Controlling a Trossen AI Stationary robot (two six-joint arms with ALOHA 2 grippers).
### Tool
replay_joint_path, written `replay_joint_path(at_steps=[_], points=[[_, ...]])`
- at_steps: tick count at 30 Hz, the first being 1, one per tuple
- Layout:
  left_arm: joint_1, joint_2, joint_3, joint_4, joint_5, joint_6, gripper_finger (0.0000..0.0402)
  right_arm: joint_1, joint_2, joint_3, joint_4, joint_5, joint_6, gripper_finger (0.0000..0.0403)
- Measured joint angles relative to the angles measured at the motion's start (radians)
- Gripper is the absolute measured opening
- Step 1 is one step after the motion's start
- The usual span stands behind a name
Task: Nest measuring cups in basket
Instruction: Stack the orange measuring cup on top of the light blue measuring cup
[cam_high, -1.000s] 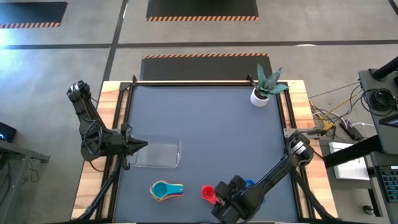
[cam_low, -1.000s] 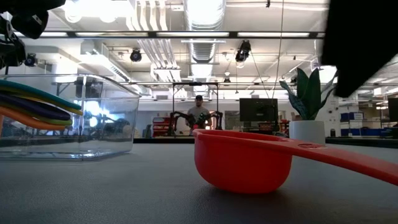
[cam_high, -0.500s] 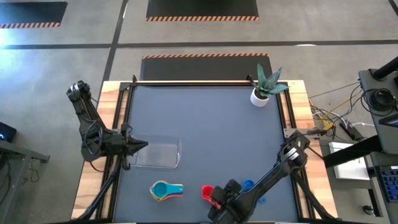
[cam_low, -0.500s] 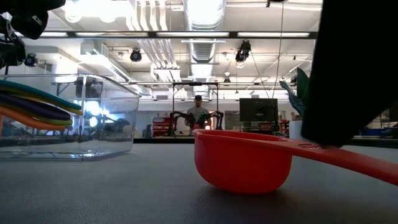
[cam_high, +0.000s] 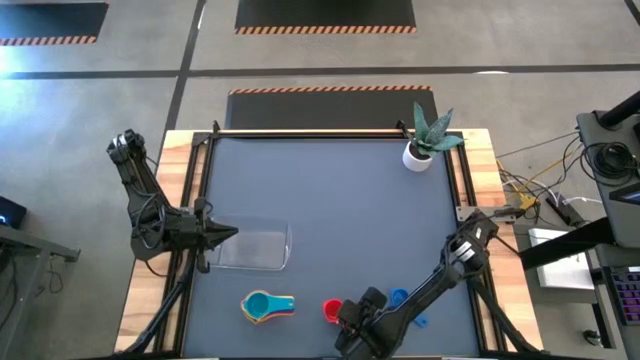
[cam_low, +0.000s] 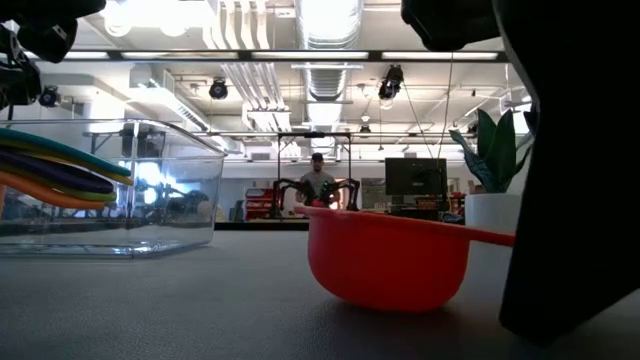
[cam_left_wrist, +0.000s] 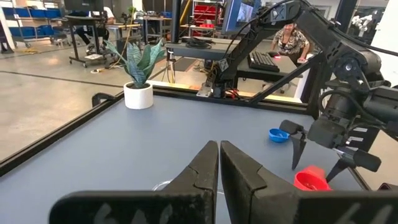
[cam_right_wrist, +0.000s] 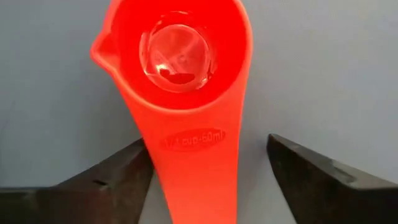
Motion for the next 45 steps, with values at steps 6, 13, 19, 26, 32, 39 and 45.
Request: replay_joint_path(at_steps=[6, 13, 19, 26, 32, 39, 45], points=[[0.000, 0.005, 0.000, 0.000, 0.000, 0.003, 0.0000, -0.005, -0.013, -0.001, -0.013, -0.017, -0.052, 0.0183], [0.000, 0.019, 0.000, 0.000, 0.001, -0.010, 0.0000, -0.029, -0.021, 0.061, -0.011, -0.014, -0.144, 0.0051], [0.000, 0.038, 0.000, 0.000, 0.003, -0.036, 0.0000, -0.052, -0.021, 0.110, -0.015, 0.014, -0.230, 0.0010], [0.000, 0.061, 0.000, 0.000, 0.005, -0.055, 0.0000, -0.073, -0.021, 0.152, -0.016, 0.094, -0.304, 0.0009], [0.000, 0.060, 0.000, 0.000, 0.006, -0.081, 0.0000, -0.076, -0.021, 0.224, 0.026, 0.324, -0.472, 0.0009], [0.000, 0.059, 0.003, 0.003, 0.006, -0.080, 0.0000, -0.090, 0.003, 0.226, 0.449, 0.490, -1.033, 0.0009], [0.000, 0.060, 0.004, 0.003, 0.012, -0.080, 0.0000, -0.125, 0.075, 0.246, 0.586, 0.523, -1.268, 0.0009]])
